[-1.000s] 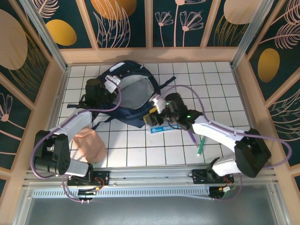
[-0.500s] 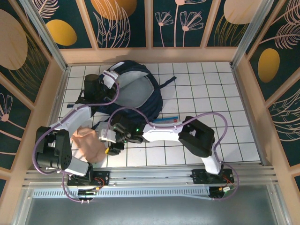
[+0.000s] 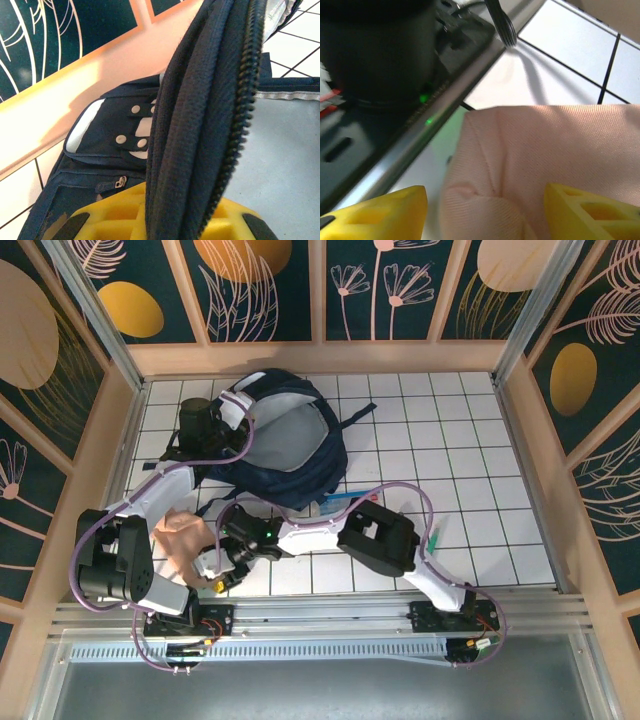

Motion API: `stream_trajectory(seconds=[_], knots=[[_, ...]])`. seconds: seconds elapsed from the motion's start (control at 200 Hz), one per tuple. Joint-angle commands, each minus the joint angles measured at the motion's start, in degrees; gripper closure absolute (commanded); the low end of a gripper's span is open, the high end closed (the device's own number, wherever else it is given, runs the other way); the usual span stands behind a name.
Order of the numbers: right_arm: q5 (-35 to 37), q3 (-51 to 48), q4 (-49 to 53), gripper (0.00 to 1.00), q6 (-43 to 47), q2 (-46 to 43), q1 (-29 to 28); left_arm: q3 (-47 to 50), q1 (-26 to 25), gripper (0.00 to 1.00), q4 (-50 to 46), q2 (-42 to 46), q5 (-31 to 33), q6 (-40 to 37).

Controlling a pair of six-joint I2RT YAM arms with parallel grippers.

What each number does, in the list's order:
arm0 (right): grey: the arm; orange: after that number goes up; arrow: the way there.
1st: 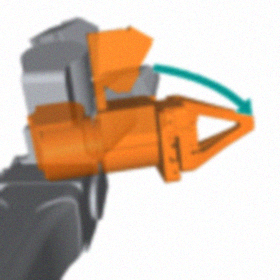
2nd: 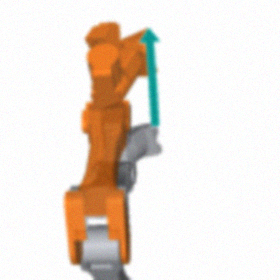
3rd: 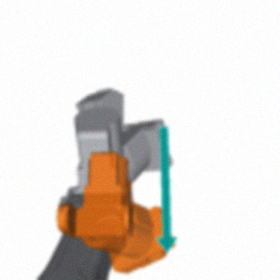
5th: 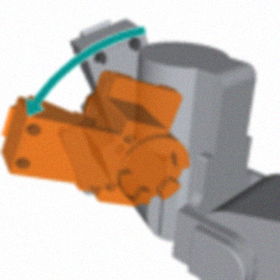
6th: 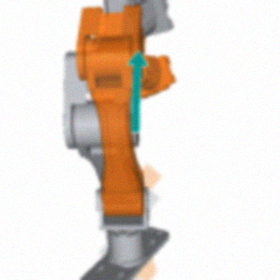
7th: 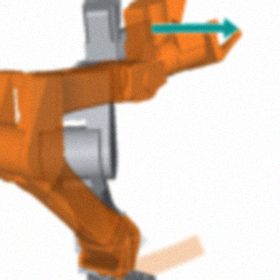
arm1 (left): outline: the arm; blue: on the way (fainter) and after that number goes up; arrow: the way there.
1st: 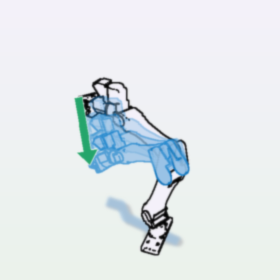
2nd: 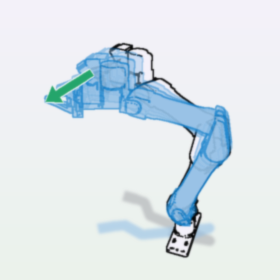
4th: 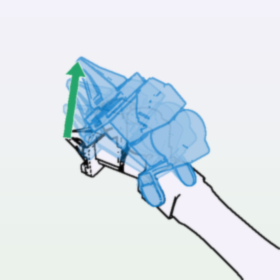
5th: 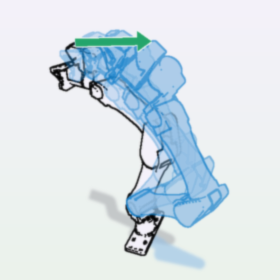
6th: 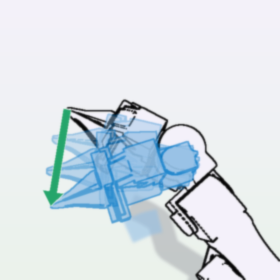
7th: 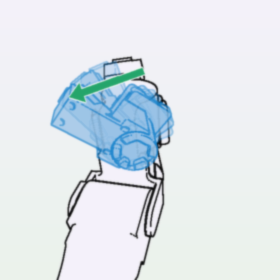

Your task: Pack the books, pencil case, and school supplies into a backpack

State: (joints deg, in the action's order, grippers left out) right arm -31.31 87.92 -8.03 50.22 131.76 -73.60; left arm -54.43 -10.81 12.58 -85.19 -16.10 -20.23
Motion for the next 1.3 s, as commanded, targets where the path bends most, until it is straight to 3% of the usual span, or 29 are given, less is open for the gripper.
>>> stream_trajectory(seconds=[0.0, 0.105, 0.215, 0.35, 0.53, 0.706, 0.851, 0.951, 1.176, 1.296], knots=[[5.73, 1.62, -0.67, 0.47, 2.58, 2.26, -0.52, -1.93, 0.44, 1.0, 2.14, -0.06, -1.67, 0.9], [9.44, -1.55, -2.13, 0.86, 2.67, -0.03, -0.36, -1.64, 0.44, 1.0, 1.74, 0.83, -1.38, 0.31], [7.06, -8.91, -5.85, 1.0, 0.35, -7.3, 0.89, -0.41, 0.44, 1.0, 1.62, 1.66, -1.0, -0.39], [-1.68, -18.12, -12.26, 1.0, -13.29, -18.22, 4.78, -0.75, 0.44, 1.0, 0.25, 2.48, -2.66, -1.16], [-13.29, -30.98, -32.02, 1.0, -37.48, -30.76, 11.99, -0.89, 0.45, 1.0, -0.2, 3.61, -7.92, -3.35], [-16.02, -41.99, -61.06, 1.0, -70.58, -36.65, 20.65, -3.14, 0.44, 1.0, -0.6, 4.58, -10.27, -2.64], [-12.14, -48.82, -91.39, 1.0, -99.59, -32.8, 26.27, -4.44, 0.39, 1.0, 0.09, 5.11, -11.46, -0.49], [-9.88, -49.16, -90.31, 1.0, -105.47, -32.47, 27.27, -4.48, 0.44, 1.0, 1.07, 5.79, -12.34, 0.17], [6.65, -55.27, -88.3, 1.0, -116.53, -32.73, 33.15, -1.89, 0.48, 1.0, 2.36, 7.19, -16.7, -3.03], [7.85, -54.75, -86.12, 1.0, -124.12, -28.61, 35.4, 0.38, 0.48, 1.0, 2.43, 8.16, -22.91, -7.2]])
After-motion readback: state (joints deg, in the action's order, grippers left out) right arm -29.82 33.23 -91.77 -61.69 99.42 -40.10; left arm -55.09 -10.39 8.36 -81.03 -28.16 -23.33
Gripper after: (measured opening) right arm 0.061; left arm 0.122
